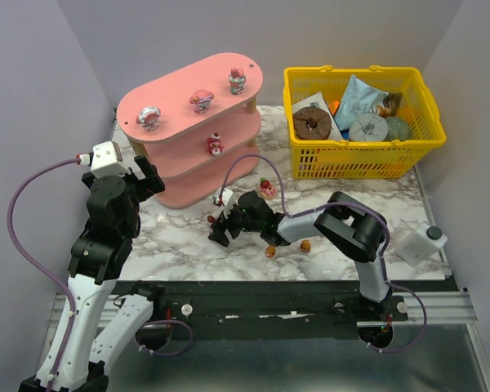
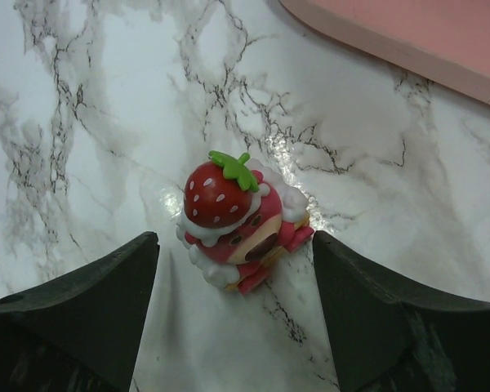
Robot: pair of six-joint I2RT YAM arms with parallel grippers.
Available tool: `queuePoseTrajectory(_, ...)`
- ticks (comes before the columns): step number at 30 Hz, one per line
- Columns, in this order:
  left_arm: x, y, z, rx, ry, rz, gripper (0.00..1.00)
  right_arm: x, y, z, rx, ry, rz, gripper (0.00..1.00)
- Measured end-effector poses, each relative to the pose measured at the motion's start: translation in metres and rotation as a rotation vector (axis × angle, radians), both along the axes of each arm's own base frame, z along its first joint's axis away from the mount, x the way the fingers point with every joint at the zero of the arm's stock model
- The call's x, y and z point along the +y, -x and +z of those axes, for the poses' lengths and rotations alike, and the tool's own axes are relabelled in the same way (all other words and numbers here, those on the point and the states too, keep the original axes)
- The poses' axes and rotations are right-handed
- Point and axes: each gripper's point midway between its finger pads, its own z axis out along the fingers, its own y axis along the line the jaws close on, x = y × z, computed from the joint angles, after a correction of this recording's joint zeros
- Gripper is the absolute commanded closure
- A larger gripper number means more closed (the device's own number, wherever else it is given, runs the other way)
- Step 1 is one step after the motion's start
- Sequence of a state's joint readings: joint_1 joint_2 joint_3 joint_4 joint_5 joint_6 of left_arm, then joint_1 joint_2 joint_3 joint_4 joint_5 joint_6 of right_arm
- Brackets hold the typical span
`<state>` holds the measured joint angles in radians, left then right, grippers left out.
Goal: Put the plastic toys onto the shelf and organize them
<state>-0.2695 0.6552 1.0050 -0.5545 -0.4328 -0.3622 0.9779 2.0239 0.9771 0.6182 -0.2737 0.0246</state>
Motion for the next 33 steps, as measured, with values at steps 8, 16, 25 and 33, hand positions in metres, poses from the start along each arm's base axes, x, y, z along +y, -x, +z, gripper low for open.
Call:
queuePoseTrajectory(8, 0.0, 0.0, -0.001, 0.002, -0.001, 0.0, 0.01, -0.001, -0.004, -0.001, -0.011, 0.002, -0.023, 0.24)
queuePoseTrajectory(16, 0.0, 0.0, -0.001, 0.003, -0.001, 0.0, 0.01, -0.01, 0.003, 0.004, 0.026, 0.015, -0.033, 0.16)
queuePoseTrajectory(25, 0.0, 0.0, -0.001, 0.003, -0.001, 0.0, 0.01, -0.014, 0.021, 0.007, 0.137, 0.029, -0.01, 0.34)
queuePoseTrajectory(33, 0.0, 0.0, -0.002, 0.003, -0.001, 0.002, 0.01, -0.01, 0.034, 0.009, 0.214, 0.016, 0.025, 0.36)
